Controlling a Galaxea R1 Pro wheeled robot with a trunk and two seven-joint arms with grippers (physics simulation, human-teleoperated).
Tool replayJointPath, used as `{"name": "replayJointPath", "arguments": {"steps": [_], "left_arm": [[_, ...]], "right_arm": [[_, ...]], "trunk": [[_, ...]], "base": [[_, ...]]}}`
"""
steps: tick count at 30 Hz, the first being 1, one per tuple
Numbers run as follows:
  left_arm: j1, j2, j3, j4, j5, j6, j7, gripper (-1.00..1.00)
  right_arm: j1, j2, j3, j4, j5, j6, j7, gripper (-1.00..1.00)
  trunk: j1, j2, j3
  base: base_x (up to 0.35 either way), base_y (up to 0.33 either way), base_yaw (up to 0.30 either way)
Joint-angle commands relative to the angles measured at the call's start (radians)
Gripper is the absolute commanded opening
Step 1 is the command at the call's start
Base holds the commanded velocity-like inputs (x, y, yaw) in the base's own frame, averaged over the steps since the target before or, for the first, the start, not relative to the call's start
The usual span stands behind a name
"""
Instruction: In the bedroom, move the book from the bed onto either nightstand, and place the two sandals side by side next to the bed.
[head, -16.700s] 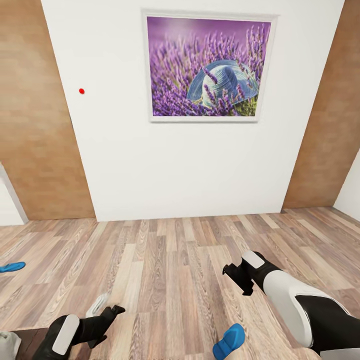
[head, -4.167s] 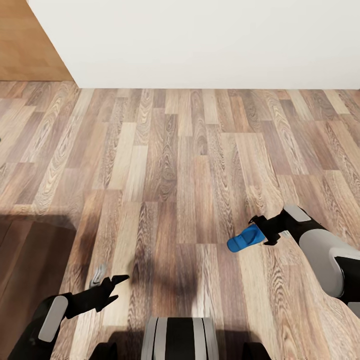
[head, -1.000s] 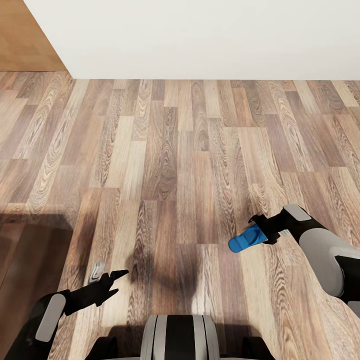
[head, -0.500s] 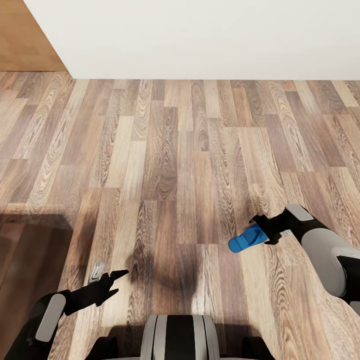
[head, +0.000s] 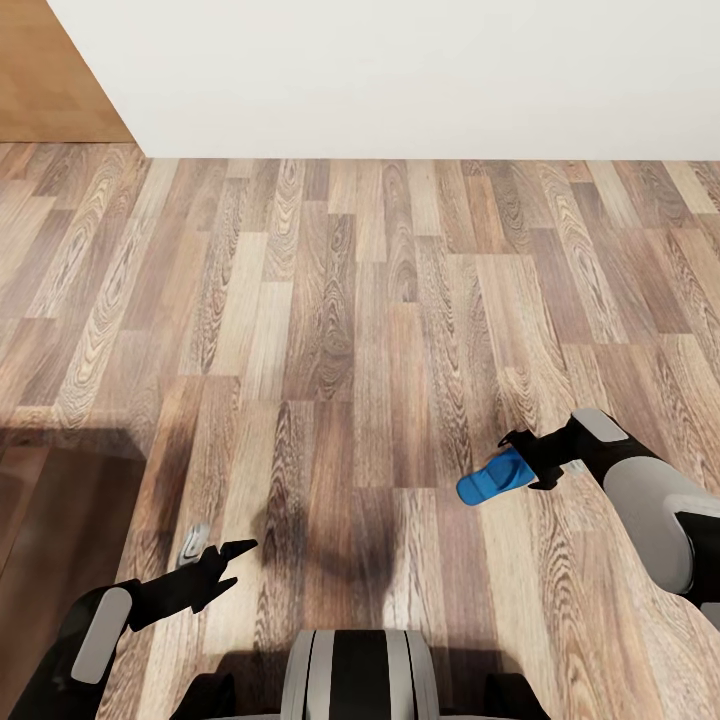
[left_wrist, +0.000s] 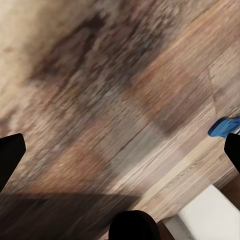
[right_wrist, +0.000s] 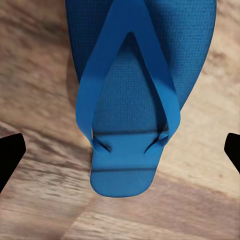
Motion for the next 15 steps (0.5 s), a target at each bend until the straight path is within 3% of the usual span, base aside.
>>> {"name": "replayJointPath", "arguments": {"steps": [1,15], "left_arm": [[-0.001,0.0,0.002,0.0,-0.007,0.005,-0.008,1.0],[-0.001,0.0,0.002,0.0,-0.007,0.005,-0.008,1.0]], "right_arm": [[0.0,0.0,-0.006,-0.002,-0.005,0.002,-0.009,1.0],[0.0,0.0,-0.005,-0.002,-0.005,0.003,-0.01,1.0]], "trunk": [[0.0,0.0,-0.001],[0.0,0.0,-0.001]], "base": [[0.0,0.0,0.0],[0.0,0.0,0.0]]}}
